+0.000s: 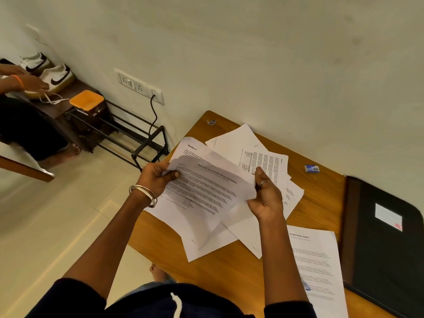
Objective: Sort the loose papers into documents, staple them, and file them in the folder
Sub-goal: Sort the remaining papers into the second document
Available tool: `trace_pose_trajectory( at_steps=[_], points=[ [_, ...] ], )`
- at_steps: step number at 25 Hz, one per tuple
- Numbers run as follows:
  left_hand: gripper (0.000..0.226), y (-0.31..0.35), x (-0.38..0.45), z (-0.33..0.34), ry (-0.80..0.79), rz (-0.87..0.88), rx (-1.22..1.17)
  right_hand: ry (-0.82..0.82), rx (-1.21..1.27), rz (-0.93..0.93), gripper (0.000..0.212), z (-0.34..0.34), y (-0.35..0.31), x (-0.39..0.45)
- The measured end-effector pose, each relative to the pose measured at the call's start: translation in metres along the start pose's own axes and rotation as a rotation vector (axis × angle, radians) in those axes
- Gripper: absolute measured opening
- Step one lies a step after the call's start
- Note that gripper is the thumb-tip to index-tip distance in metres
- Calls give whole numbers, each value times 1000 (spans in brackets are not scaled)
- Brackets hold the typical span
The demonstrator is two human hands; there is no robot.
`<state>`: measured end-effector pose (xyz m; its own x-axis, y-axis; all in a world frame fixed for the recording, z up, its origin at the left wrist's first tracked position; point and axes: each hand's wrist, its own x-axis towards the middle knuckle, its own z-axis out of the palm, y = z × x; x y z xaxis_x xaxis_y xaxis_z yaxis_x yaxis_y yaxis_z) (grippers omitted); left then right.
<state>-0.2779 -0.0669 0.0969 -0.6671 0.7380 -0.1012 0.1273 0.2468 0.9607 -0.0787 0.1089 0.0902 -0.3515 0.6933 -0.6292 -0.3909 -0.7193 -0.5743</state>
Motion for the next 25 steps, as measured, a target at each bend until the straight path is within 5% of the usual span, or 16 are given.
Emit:
trace_pose_trajectory(
  at_steps=[6, 9, 14, 18, 25],
  points=[
    [48, 13, -6, 22, 167, -55, -145, -162, -76, 52, 62, -16, -8, -10],
    [76, 15, -7, 26, 208, -105, -373, -239, -377, -18, 38, -24, 3, -16],
    [30, 23, -10, 32, 382, -45, -220, -226, -756, -408, 30, -5, 13, -25],
    [26, 30, -11, 25, 453, 177, -145, -281, -902, -751, 26, 10, 24, -26],
    [32, -19, -37, 35, 440, -6, 100, -292, -1109, -720, 25, -20, 70, 0]
  ],
)
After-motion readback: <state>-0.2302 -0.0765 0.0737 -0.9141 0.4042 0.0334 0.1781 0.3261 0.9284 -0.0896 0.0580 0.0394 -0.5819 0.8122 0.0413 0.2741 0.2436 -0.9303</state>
